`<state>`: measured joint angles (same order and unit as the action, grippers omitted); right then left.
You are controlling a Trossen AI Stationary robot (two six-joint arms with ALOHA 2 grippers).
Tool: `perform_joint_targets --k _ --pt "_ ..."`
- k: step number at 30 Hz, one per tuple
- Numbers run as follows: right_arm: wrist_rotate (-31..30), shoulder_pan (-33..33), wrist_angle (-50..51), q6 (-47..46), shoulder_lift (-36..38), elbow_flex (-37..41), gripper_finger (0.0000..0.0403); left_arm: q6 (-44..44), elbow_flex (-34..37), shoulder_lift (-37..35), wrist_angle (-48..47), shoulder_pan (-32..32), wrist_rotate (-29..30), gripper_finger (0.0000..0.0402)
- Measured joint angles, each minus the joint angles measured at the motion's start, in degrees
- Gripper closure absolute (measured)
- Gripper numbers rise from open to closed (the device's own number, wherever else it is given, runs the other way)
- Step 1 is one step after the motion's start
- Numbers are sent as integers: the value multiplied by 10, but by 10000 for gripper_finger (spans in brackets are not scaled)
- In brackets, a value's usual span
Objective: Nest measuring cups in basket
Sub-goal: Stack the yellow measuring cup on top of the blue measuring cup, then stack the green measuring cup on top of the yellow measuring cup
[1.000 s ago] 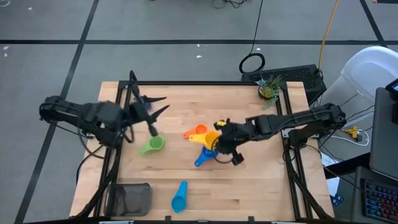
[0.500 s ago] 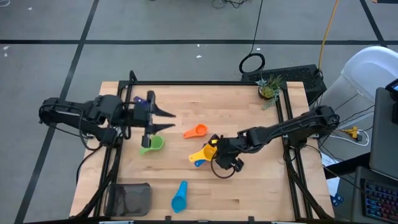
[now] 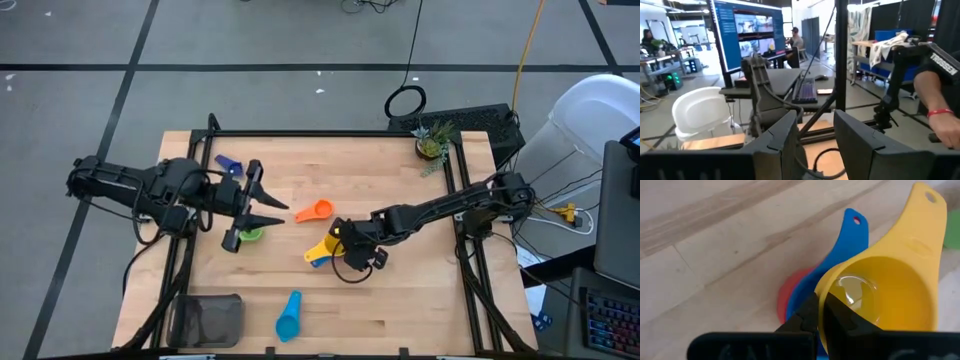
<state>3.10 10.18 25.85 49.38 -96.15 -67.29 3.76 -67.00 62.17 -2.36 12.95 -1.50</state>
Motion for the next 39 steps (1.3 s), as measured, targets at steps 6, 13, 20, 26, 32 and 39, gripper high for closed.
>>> perform_joint_targets --k 6,13,20,26,32,39 --pt "21 -11 16 9 0 0 403 3 0 0 -7 4 4 268" --pt "43 -12 30 -46 -3 0 403 18 0 0 -9 2 5 268" --pt "62 -12 37 -81 -3 0 364 19 0 0 -9 2 5 268" --pt "57 -12 34 -113 -3 0 288 17 0 0 -9 2 5 268" --pt "29 -12 26 -165 -3 0 232 9 0 0 -14 2 5 268" --pt "-13 -11 26 -172 21 0 207 -28 0 0 -150 2 129 268"
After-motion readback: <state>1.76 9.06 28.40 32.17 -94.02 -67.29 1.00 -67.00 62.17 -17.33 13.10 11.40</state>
